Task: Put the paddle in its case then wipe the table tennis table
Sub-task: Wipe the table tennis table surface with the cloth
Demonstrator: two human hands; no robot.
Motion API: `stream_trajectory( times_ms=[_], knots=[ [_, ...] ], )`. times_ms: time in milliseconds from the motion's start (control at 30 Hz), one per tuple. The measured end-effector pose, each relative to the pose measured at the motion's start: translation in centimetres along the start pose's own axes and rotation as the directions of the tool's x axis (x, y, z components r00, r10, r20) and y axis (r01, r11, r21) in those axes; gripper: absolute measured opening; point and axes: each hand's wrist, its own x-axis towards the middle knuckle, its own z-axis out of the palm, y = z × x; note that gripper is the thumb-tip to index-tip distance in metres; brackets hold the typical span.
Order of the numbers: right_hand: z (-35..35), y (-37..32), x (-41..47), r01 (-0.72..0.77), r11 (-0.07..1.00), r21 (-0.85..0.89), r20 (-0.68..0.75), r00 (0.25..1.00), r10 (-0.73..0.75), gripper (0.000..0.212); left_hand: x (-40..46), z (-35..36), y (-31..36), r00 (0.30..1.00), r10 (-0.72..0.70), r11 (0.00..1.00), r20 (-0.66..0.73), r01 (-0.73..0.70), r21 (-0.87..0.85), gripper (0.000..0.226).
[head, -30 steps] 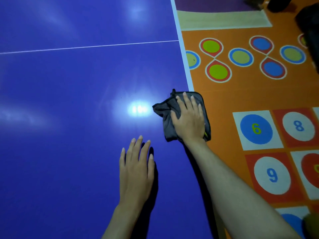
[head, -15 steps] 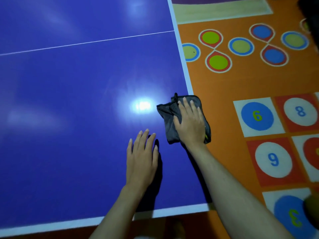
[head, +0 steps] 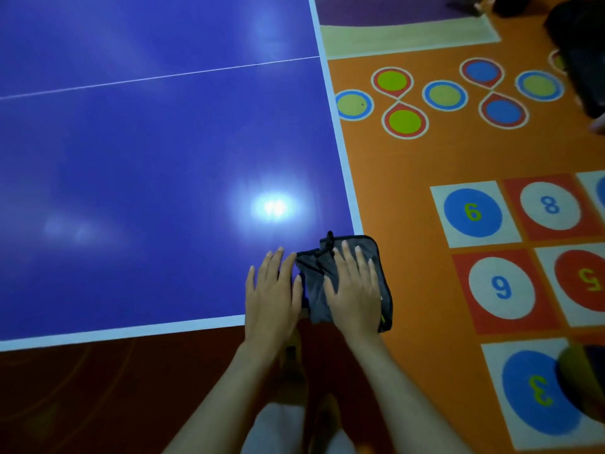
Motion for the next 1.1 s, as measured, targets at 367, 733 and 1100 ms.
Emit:
stream_trajectory(
  times_ms=[367,733,1100],
  knots=[
    [-0.7,0.0,-1.6,-0.007,0.999,-0.035,0.050,0.999,0.009,0.063,-4.3,-2.5,-2.4,0.999,-0.018,0.999,0.039,0.016,0.052,0.057],
    [2.7,-11.1,-2.4,-0.148,0.986,-0.071,0.010,0.989,0.149,0.065,-3.2,-4.8,-15.8,0.999,-0.035,0.999,0.002,0.035,-0.034,0.058],
    [10.5,-33.7,-4.6,-0.144,0.984,-0.101,0.022,0.989,0.147,0.069,-3.1,-10.4,-37.3,0.998,-0.060,0.998,-0.026,0.060,-0.014,0.051]
  ],
)
